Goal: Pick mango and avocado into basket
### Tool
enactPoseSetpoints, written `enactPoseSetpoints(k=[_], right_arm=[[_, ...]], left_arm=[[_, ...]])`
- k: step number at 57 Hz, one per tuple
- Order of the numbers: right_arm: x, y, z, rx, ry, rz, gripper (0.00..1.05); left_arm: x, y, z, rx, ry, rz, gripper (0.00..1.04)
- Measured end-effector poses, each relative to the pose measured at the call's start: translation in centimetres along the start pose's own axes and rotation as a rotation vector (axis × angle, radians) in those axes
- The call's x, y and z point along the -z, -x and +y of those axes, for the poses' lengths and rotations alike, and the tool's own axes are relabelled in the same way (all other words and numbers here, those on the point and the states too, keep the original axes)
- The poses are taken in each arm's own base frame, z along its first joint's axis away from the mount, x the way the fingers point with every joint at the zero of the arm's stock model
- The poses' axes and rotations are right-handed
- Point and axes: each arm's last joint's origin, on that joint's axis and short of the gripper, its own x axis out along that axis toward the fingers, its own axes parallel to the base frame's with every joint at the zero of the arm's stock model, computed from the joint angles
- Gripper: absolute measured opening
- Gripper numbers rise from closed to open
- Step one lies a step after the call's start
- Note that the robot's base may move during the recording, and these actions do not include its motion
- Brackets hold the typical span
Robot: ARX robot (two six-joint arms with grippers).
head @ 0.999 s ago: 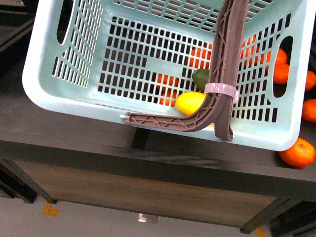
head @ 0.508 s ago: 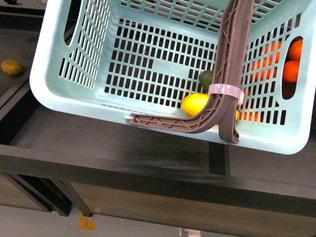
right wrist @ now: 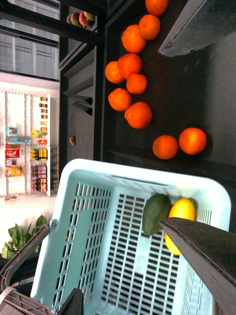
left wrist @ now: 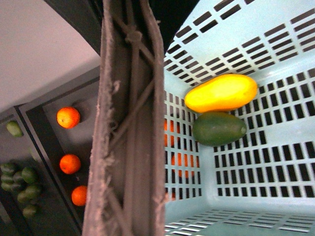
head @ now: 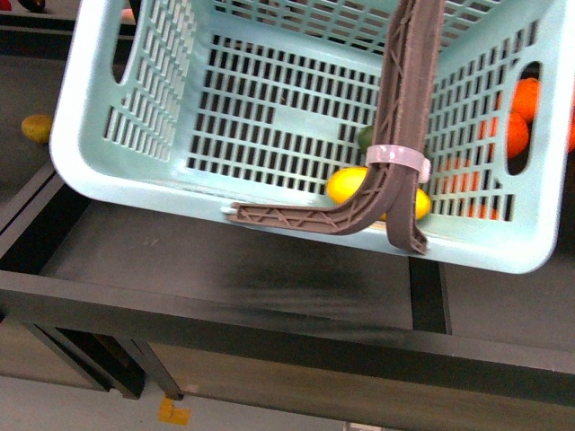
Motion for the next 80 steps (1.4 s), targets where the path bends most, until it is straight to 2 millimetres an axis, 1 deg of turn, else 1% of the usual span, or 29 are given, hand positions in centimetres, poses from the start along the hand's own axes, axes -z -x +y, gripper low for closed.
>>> enactPoseSetpoints(k=[10,32,35,39,43,45,49,50,53,54,59,61,62,63,65,71,73,76,80], right_arm=[[0.0,0.0,0.0,0.000,0.000,0.000,0.97],[0.0,0.0,0.0,0.000,0.000,0.000,0.97],[0.0,0.0,0.0,0.000,0.000,0.000,0.97],[0.0,0.0,0.0,0.000,0.000,0.000,0.97],[0.0,0.0,0.0,0.000,0.000,0.000,0.97],[0.0,0.0,0.0,0.000,0.000,0.000,0.97],[0.0,0.0,0.0,0.000,0.000,0.000,0.97],[0.0,0.0,0.0,0.000,0.000,0.000,0.97],[0.0,0.0,0.0,0.000,0.000,0.000,0.97],[0.0,0.0,0.0,0.000,0.000,0.000,0.97],[0.0,0.0,0.0,0.001,0.000,0.000,0.97],[0.0,0.0,0.0,0.001,0.000,0.000,0.97],[0.0,0.0,0.0,0.001,0.000,0.000,0.97],[0.0,0.0,0.0,0.001,0.000,0.000,0.97],[0.0,0.0,0.0,0.001,0.000,0.000,0.97],[0.0,0.0,0.0,0.001,0.000,0.000,0.97],[0.0,0.0,0.0,0.001,0.000,0.000,0.97],[0.0,0.0,0.0,0.001,0.000,0.000,0.97],[0.0,0.0,0.0,0.001,0.000,0.000,0.97]], left_arm=[[0.2,-0.1,-0.6,0.035,-0.005,0.014,0.08],[0.0,0.0,-0.1,-0.006,-0.007,-0.001,0.08],[-0.1,-0.2,0.3,0.061,-0.047,0.089,0.08],[-0.7,-1.0,0.6,0.164,-0.162,0.149,0.08],[-1.4,-2.2,1.1,0.176,-0.192,0.134,0.08],[-1.8,-3.5,1.6,0.168,-0.184,0.116,0.08],[-2.7,-5.9,2.5,0.134,-0.113,0.074,0.08],[-2.7,-6.1,2.6,0.130,-0.106,0.071,0.08],[-3.7,-7.8,3.3,0.086,-0.015,0.024,0.08],[-3.9,-8.1,3.4,0.078,0.001,0.017,0.08],[-5.8,-9.9,4.6,-0.002,0.138,-0.059,0.08],[-6.7,-10.6,5.2,-0.043,0.185,-0.095,0.08],[-7.6,-11.0,5.7,-0.077,0.231,-0.127,0.08],[-7.7,-11.1,5.8,-0.082,0.243,-0.133,0.08],[-8.8,-11.4,6.5,-0.123,0.289,-0.169,0.08],[-11.4,-12.2,9.1,-0.234,0.465,-0.258,0.08],[-11.8,-12.3,9.6,-0.257,0.477,-0.268,0.08],[-12.1,-12.6,10.9,-0.294,0.549,-0.289,0.08],[-11.7,-13.3,12.5,-0.347,0.629,-0.301,0.08]])
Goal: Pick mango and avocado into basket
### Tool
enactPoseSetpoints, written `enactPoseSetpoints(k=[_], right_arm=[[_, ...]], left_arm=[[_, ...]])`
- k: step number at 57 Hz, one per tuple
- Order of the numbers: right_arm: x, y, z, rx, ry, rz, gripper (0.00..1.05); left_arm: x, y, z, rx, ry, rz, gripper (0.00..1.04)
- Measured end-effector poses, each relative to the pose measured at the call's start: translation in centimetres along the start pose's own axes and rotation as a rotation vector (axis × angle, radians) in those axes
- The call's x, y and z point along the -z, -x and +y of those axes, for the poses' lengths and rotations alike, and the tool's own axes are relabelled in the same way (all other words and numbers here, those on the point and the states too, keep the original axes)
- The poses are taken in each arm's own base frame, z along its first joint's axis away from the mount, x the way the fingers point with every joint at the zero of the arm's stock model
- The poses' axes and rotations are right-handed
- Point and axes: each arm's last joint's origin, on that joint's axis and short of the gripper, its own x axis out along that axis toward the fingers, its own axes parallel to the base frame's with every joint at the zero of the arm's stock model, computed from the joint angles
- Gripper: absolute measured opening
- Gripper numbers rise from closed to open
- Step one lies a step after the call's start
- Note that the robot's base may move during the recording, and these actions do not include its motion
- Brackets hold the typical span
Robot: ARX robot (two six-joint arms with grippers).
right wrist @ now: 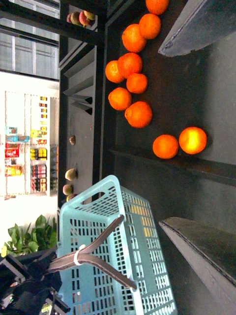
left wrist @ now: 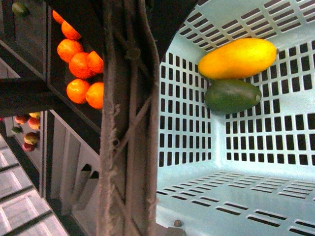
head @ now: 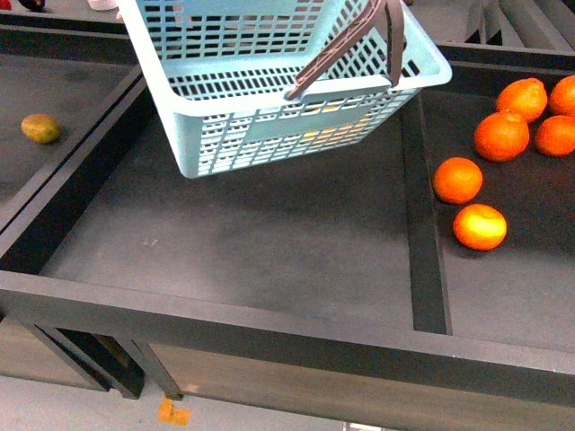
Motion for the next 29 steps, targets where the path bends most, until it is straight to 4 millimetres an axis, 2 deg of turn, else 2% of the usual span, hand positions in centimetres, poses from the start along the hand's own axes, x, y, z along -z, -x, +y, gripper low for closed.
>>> enactPoseSetpoints(k=[10,13,15,18,29], right_arm=[[0.0,0.0,0.0,0.000,0.000,0.000,0.97],[0.0,0.0,0.0,0.000,0.000,0.000,0.97],[0.0,0.0,0.0,0.000,0.000,0.000,0.97],[0.0,0.0,0.0,0.000,0.000,0.000,0.97],[0.0,0.0,0.0,0.000,0.000,0.000,0.97]], left_arm=[[0.5,-1.5,1.9,-0.122,0.175,-0.026,0.08],[0.5,-1.6,2.2,-0.166,0.266,-0.059,0.08],[0.4,-1.6,2.4,-0.179,0.264,-0.066,0.08],[0.1,-1.6,2.7,-0.204,0.355,-0.104,0.08],[-1.8,-1.8,4.5,-0.249,0.500,-0.208,0.08]])
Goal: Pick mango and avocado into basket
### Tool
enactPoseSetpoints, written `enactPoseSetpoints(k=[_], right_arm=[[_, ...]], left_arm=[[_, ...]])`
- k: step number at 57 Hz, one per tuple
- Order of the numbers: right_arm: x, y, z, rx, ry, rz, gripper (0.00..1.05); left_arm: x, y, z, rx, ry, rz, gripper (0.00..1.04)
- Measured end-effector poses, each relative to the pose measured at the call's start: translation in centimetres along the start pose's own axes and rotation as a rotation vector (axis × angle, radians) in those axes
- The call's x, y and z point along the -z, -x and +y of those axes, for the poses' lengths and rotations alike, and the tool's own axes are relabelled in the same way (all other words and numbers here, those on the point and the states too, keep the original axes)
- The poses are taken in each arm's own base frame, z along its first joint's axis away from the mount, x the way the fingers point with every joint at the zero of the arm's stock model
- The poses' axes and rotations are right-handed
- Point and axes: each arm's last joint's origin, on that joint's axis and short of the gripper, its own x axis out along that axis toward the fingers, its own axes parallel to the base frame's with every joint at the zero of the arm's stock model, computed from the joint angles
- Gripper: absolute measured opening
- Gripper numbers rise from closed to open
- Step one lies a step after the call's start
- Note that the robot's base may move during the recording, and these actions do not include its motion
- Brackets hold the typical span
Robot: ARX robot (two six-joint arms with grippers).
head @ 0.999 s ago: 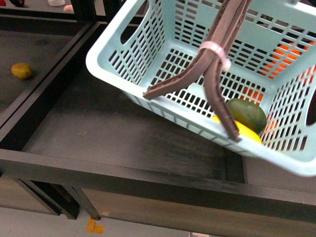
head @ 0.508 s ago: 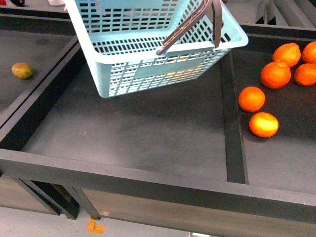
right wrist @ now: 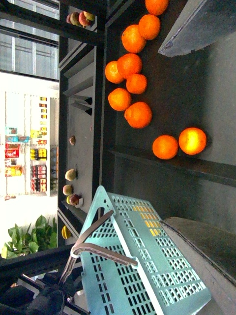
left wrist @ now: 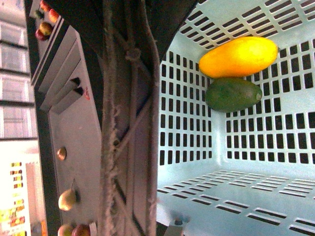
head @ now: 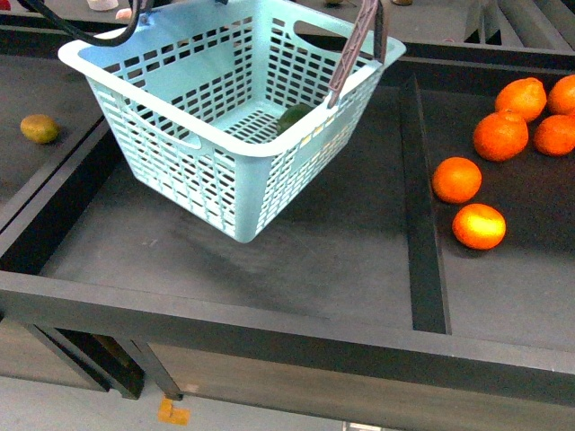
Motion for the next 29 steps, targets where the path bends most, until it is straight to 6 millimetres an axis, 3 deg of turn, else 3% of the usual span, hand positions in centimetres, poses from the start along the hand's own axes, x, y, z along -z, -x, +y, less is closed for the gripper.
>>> enactPoseSetpoints(k=[11,21,29], right_arm=[[0.0,0.0,0.0,0.000,0.000,0.000,0.97],[0.0,0.0,0.0,0.000,0.000,0.000,0.97],[0.0,0.0,0.0,0.000,0.000,0.000,0.97]], left_arm=[[-1.9,-2.8,2.1,-0.028,0.199,-0.057,0.08],[-1.8,-5.4,4.1,-0.031,0.305,-0.081,0.08],[-1.4,-6.4,4.5,0.026,0.388,-0.083,0.08]])
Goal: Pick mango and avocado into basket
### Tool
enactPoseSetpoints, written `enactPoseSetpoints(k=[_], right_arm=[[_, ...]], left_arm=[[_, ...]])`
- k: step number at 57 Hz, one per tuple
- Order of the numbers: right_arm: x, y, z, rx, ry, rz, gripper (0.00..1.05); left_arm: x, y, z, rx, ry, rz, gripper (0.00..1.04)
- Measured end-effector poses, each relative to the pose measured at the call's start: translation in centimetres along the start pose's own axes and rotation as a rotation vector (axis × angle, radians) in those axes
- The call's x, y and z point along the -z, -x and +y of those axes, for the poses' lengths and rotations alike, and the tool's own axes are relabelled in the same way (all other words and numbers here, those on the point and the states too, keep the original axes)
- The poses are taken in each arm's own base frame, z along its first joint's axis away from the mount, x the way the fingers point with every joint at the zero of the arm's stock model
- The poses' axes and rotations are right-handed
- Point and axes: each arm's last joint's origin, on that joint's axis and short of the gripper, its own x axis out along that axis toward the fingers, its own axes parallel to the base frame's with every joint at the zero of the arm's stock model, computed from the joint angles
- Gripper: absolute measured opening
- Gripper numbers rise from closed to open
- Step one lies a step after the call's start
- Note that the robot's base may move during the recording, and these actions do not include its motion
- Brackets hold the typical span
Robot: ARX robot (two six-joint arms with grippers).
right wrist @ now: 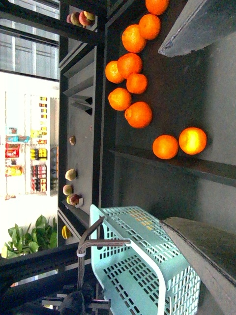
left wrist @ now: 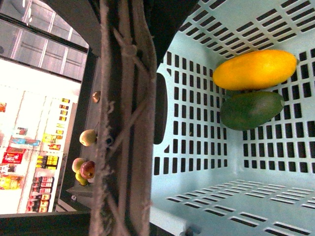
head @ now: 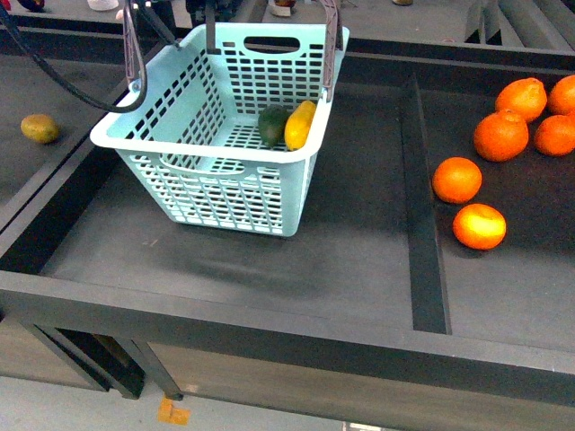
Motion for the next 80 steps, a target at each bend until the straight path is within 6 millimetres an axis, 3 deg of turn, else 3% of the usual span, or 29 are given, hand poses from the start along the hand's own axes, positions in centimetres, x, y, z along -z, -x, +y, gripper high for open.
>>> enactPoseSetpoints(k=[2,3,7,12,14,23,26,28,36,46,50,59,64,80], right_arm=[[0.0,0.0,0.0,0.000,0.000,0.000,0.97],[0.0,0.0,0.0,0.000,0.000,0.000,0.97],[0.0,0.0,0.0,0.000,0.000,0.000,0.97],[0.0,0.0,0.0,0.000,0.000,0.000,0.97],[0.0,0.0,0.0,0.000,0.000,0.000,0.97],[0.0,0.0,0.0,0.000,0.000,0.000,0.97],[0.0,0.0,0.0,0.000,0.000,0.000,0.97],[0.0,0.0,0.0,0.000,0.000,0.000,0.97],[0.0,0.0,0.0,0.000,0.000,0.000,0.97],[0.0,0.0,0.0,0.000,0.000,0.000,0.97],[0.0,0.0,0.0,0.000,0.000,0.000,0.97],[0.0,0.0,0.0,0.000,0.000,0.000,0.97],[0.0,0.0,0.0,0.000,0.000,0.000,0.97],[0.0,0.0,0.0,0.000,0.000,0.000,0.97]], left_arm=[[0.0,-0.1,0.1,0.001,0.010,0.004,0.08],[0.1,-0.2,0.2,0.000,0.032,0.023,0.15],[0.2,-0.4,0.4,-0.004,0.041,0.023,0.24],[0.2,-0.3,0.6,-0.017,0.043,0.020,0.44],[0.2,-0.3,0.6,-0.022,0.041,0.020,0.47],[0.4,-0.2,1.1,-0.065,0.008,0.005,0.80],[0.3,-0.1,1.0,-0.073,0.000,0.003,0.87],[0.3,0.3,0.7,-0.078,-0.010,0.002,0.98],[-0.4,2.3,-0.9,-0.031,0.005,0.011,0.97],[-2.8,7.8,-2.9,0.063,-0.008,0.039,0.97],[-3.7,8.8,-2.1,0.046,-0.040,0.037,0.97],[-6.8,9.6,2.6,-0.074,-0.118,-0.010,0.97],[-8.9,10.5,4.0,-0.114,-0.136,-0.048,0.97],[-17.6,16.3,3.2,-0.094,-0.073,-0.207,0.97]])
